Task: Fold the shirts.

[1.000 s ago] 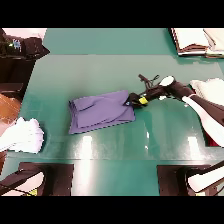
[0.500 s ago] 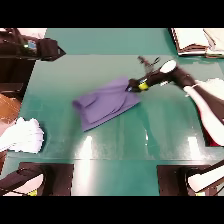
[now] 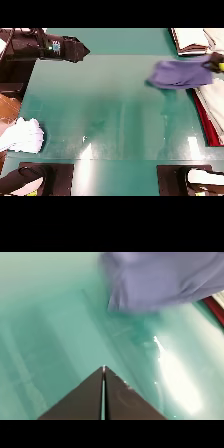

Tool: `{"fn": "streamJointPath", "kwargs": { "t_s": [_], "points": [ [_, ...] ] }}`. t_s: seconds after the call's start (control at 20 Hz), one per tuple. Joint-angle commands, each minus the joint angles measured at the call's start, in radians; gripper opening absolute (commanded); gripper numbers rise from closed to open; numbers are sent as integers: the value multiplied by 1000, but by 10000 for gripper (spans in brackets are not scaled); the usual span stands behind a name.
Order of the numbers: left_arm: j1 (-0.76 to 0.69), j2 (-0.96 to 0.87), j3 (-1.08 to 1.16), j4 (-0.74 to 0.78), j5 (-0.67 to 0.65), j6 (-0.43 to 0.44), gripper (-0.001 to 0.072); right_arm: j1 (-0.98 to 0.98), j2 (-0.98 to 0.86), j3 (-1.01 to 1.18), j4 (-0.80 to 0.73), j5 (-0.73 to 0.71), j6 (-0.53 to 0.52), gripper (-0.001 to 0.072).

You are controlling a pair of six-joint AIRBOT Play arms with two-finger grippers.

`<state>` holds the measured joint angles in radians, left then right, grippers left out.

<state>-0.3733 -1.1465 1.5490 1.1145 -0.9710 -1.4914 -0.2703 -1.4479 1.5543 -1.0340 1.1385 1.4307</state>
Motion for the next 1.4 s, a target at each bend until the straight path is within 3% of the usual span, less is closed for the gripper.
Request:
{"fn": "streamJointPath", "kwargs": {
  "t_s": [0.0,0.25,0.5,0.85,0.95,1.35],
  "points": [
    [-21,0,0,1,21,0,20,-190,35,2,-12,-3,5,18],
    [-21,-14,0,1,19,-1,20,-246,34,32,-5,-58,5,18],
    [-21,-41,0,-1,10,-1,20,-234,34,221,-11,-46,5,18],
    [-21,-48,0,0,-11,0,20,-315,36,332,-26,150,5,18],
    [-21,-48,0,0,-16,0,20,-333,41,330,-105,224,5,18],
    [-21,-48,0,0,-27,8,20,-478,269,-104,-287,224,5,19]
  ]
}}
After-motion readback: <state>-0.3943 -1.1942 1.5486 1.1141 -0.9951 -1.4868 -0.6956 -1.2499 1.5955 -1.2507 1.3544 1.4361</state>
